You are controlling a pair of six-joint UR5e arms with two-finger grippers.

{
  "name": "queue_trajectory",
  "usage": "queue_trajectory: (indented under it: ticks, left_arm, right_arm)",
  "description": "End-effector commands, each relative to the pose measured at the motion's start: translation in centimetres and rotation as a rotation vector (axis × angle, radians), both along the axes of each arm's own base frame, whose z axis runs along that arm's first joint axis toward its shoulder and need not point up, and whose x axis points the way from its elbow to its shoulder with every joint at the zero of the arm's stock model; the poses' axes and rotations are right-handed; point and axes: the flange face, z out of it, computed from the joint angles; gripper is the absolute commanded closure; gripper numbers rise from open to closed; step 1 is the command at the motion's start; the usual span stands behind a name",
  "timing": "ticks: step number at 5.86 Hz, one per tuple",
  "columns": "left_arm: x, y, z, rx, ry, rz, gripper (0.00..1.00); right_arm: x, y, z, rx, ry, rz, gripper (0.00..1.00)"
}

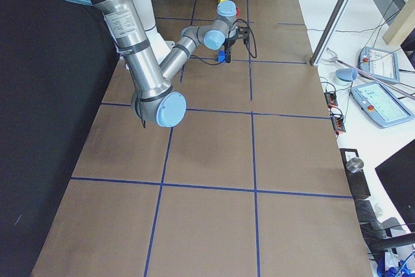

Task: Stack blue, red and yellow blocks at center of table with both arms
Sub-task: 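Grasp the red cube with the left gripper while the right gripper withdraws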

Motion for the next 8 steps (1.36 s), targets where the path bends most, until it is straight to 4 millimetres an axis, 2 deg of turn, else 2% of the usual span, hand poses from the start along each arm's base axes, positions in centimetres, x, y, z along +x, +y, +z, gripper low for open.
queue_trajectory:
  ticks: [1, 5, 7, 8]
  left_arm:
    - [9.6, -1.2, 0.2, 0.262, -0.023, 0.180, 0.00]
    - [9.8, -1.9, 3.4, 0.255, -0.094, 0.166, 0.00]
    - [10.1, -2.0, 3.3, 0.211, -0.090, 0.136, 0.00]
    - [11.6, -2.3, 1.9, 0.179, -0.075, 0.109, 0.00]
  right_arm:
    - [1.3, 0.6, 2.0, -0.013, 0.017, -0.005, 0.00]
    - [1.3, 0.7, 2.4, -0.016, 0.023, -0.004, 0.00]
    - [1.2, 0.7, 2.4, -0.015, 0.025, -0.001, 0.00]
    - [1.3, 0.7, 2.5, -0.016, 0.026, -0.001, 0.00]
